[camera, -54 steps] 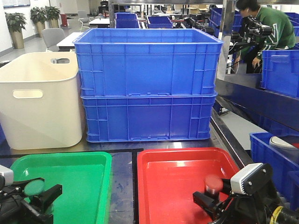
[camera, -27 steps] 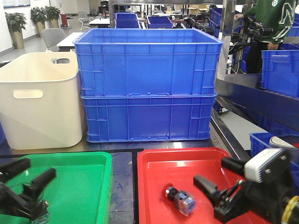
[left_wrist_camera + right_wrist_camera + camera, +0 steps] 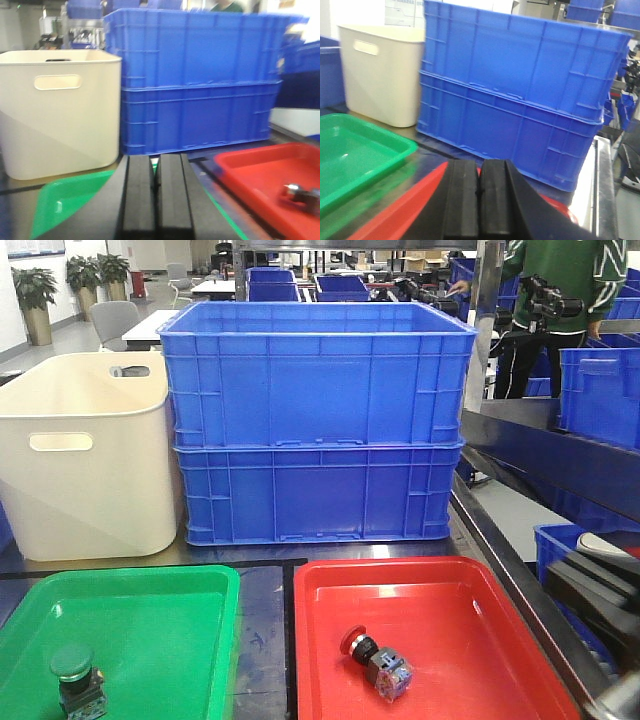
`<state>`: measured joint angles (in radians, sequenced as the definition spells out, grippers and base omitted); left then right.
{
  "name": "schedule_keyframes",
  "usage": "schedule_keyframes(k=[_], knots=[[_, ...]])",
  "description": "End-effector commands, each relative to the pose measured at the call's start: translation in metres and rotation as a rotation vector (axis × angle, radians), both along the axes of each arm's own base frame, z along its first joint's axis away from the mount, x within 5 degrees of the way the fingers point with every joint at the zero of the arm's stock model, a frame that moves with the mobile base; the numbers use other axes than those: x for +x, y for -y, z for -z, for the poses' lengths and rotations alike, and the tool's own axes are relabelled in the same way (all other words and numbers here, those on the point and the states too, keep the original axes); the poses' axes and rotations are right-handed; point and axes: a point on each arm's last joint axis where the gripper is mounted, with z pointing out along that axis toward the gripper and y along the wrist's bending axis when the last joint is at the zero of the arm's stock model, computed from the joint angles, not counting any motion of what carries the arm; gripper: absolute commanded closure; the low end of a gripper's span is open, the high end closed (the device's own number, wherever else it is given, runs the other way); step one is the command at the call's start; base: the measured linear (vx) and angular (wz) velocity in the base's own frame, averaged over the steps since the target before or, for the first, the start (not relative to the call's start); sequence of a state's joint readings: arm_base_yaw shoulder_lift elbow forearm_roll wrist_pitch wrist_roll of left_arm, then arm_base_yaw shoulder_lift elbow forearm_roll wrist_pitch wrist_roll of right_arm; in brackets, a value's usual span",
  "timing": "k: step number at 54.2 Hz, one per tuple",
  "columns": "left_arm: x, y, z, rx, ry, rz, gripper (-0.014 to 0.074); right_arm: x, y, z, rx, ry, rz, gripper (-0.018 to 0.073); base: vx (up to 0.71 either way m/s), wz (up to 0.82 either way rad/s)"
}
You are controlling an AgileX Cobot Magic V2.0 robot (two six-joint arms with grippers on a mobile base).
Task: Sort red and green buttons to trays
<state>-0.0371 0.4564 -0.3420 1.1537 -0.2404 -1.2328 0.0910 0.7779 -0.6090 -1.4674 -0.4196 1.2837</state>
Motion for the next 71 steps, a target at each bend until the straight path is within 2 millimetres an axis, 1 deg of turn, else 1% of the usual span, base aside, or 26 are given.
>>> schedule_keyframes(k=[1, 3, 5, 8, 11, 15, 20, 29, 31, 35, 39, 41, 43, 46, 50, 52, 53, 54, 55, 56, 58, 60, 64, 67, 71], knots=[[-0.02, 0.004, 0.001, -0.066, 0.043, 0.064, 0.0603, -0.015, -0.001, -0.009, 0.03, -0.039, -0.029, 0.057, 0.0, 0.0], [-0.026, 0.004, 0.005, -0.053, 0.049, 0.066, 0.0603, -0.019, -0.001, -0.008, 0.018, -0.062, -0.031, 0.057, 0.0, 0.0], [-0.03, 0.005, 0.009, -0.022, 0.053, 0.069, 0.0603, -0.021, -0.001, -0.008, 0.059, -0.079, -0.03, 0.057, 0.0, 0.0], [-0.036, 0.006, 0.009, 0.005, 0.066, 0.085, 0.0603, -0.022, 0.0, -0.007, 0.071, -0.079, -0.02, 0.057, 0.0, 0.0], [-0.043, 0.011, 0.009, 0.043, 0.083, 0.143, 0.0603, -0.022, 0.0, -0.007, 0.07, -0.079, -0.02, 0.0568, 0.0, 0.0], [-0.047, 0.016, 0.011, 0.089, 0.089, 0.205, 0.0602, -0.022, 0.0, -0.007, 0.07, -0.079, -0.02, 0.0567, 0.0, 0.0], [-0.05, 0.022, 0.012, 0.101, 0.085, 0.275, 0.0602, -0.022, 0.0, -0.007, 0.07, -0.079, -0.02, 0.0567, 0.0, 0.0], [-0.053, 0.027, 0.013, 0.106, 0.083, 0.333, 0.0602, -0.022, 0.0, -0.007, 0.071, -0.08, -0.02, 0.0567, 0.0, 0.0], [-0.053, 0.027, 0.013, 0.107, 0.083, 0.336, 0.0602, -0.022, 0.0, -0.007, 0.071, -0.08, -0.02, 0.0567, 0.0, 0.0], [-0.051, 0.024, 0.013, 0.165, 0.096, 0.295, 0.0602, -0.022, 0.0, -0.007, 0.071, -0.08, -0.02, 0.0567, 0.0, 0.0], [-0.05, 0.021, 0.013, 0.159, 0.098, 0.261, 0.0602, -0.022, 0.0, -0.007, 0.071, -0.08, -0.02, 0.0567, 0.0, 0.0], [-0.048, 0.018, 0.011, 0.119, 0.097, 0.226, 0.0602, -0.022, 0.0, -0.007, 0.071, -0.08, -0.02, 0.0567, 0.0, 0.0], [-0.047, 0.015, 0.008, 0.038, 0.098, 0.187, 0.0602, -0.022, 0.0, -0.007, 0.071, -0.08, -0.02, 0.0567, 0.0, 0.0], [-0.043, 0.005, 0.003, -0.212, 0.076, 0.106, 0.0602, -0.022, 0.0, -0.007, 0.071, -0.08, -0.02, 0.0567, 0.0, 0.0], [-0.039, -0.015, 0.004, -0.536, 0.026, -0.076, 0.0602, -0.022, 0.0, -0.007, 0.071, -0.08, -0.02, 0.0567, 0.0, 0.0], [-0.038, -0.023, 0.008, -0.627, -0.004, -0.157, 0.0602, -0.022, 0.0, -0.007, 0.071, -0.08, -0.02, 0.0567, 0.0, 0.0], [-0.037, -0.024, 0.009, -0.629, -0.012, -0.181, 0.0602, -0.022, 0.0, -0.007, 0.071, -0.08, -0.02, 0.0567, 0.0, 0.0], [-0.037, -0.027, 0.011, -0.613, -0.023, -0.212, 0.0602, -0.022, 0.0, -0.007, 0.071, -0.08, -0.02, 0.0567, 0.0, 0.0], [-0.037, -0.028, 0.013, -0.559, -0.032, -0.242, 0.0602, -0.022, 0.0, -0.007, 0.071, -0.08, -0.02, 0.0567, 0.0, 0.0], [-0.037, -0.029, 0.015, -0.551, -0.044, -0.252, 0.0602, -0.022, 0.0, -0.007, 0.071, -0.08, -0.02, 0.0567, 0.0, 0.0], [-0.036, -0.029, 0.019, -0.463, -0.069, -0.276, 0.0602, -0.022, 0.0, -0.007, 0.071, -0.08, -0.02, 0.0567, 0.0, 0.0], [-0.036, -0.029, 0.026, -0.328, -0.104, -0.29, 0.0602, -0.022, 0.0, -0.007, 0.071, -0.08, -0.02, 0.0567, 0.0, 0.0], [-0.034, -0.024, 0.039, -0.075, -0.143, -0.25, 0.0602, -0.022, 0.0, -0.007, 0.071, -0.08, -0.02, 0.0567, 0.0, 0.0], [-0.033, -0.02, 0.053, 0.046, -0.155, -0.209, 0.0602, -0.022, 0.0, -0.007, 0.071, -0.08, -0.02, 0.0567, 0.0, 0.0], [-0.031, -0.018, 0.072, 0.089, -0.13, -0.191, 0.0602, -0.022, 0.0, -0.007, 0.071, -0.08, -0.02, 0.0567, 0.0, 0.0]])
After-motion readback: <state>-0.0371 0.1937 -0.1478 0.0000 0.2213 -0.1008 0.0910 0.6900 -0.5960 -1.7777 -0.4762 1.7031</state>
